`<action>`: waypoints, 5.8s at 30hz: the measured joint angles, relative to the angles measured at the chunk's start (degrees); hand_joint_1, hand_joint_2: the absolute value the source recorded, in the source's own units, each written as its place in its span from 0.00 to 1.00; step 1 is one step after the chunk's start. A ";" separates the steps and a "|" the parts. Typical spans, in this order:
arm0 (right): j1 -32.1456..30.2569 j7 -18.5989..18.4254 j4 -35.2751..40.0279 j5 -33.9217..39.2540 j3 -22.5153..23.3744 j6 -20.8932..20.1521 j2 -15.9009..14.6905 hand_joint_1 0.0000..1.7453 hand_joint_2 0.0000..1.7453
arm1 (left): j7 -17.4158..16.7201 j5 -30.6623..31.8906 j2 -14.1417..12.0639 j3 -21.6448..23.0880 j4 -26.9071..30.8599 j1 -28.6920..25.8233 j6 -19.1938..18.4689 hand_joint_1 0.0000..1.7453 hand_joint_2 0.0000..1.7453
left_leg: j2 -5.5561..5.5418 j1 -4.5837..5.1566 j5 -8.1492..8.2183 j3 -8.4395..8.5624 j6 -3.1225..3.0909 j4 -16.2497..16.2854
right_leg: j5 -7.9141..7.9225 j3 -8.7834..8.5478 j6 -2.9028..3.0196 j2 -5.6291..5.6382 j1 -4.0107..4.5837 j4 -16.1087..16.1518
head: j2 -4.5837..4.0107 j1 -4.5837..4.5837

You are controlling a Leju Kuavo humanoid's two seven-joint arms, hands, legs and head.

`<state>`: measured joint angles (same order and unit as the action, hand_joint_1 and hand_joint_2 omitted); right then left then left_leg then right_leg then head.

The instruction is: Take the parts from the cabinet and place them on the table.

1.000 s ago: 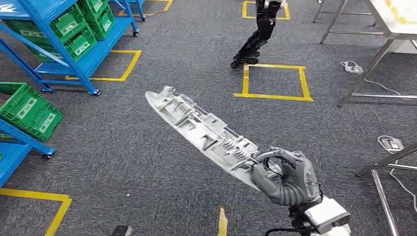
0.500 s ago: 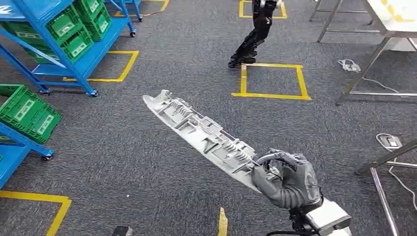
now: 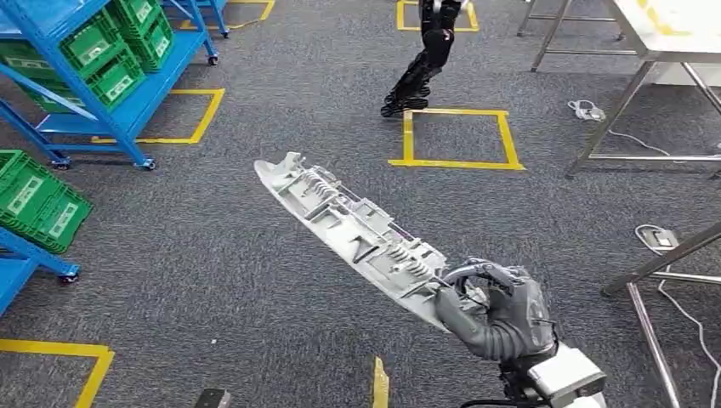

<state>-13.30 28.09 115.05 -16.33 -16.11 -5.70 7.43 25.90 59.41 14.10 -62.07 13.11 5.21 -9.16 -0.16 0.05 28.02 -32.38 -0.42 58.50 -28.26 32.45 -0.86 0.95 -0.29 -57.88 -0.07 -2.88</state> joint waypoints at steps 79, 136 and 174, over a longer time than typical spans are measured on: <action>-0.27 -0.13 0.48 -0.04 0.37 -0.20 0.02 1.00 1.00 | -0.15 0.72 0.46 0.13 0.00 0.71 -0.31 0.00 0.00 | 0.55 0.09 0.35 -0.29 0.46 0.22 | 0.31 -0.11 0.69 -1.14 -0.20 0.44 | 0.00 -0.24; 0.10 0.04 0.11 0.00 -0.15 0.15 0.26 1.00 1.00 | -0.17 0.87 0.26 0.11 0.00 0.10 0.20 0.00 0.00 | 0.34 0.28 -0.63 -0.25 -0.38 -0.39 | -0.45 -0.08 -0.62 -1.43 -0.21 -0.25 | 0.00 -0.22; 0.19 0.33 -0.42 0.11 -0.17 0.15 0.28 1.00 1.00 | -0.15 0.72 0.33 0.09 0.00 -0.01 0.00 0.00 0.00 | 0.41 -0.08 7.27 -6.35 1.14 14.13 | -0.03 -0.15 1.18 -1.06 -0.25 0.08 | 0.00 -0.15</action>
<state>-13.11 28.41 114.64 -16.22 -16.28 -5.55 7.72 25.75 60.13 14.43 -61.99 13.11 5.20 -9.16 0.25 -0.03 35.29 -38.73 0.72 72.63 -28.29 32.30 0.32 -0.12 -0.54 -57.80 -0.07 -3.04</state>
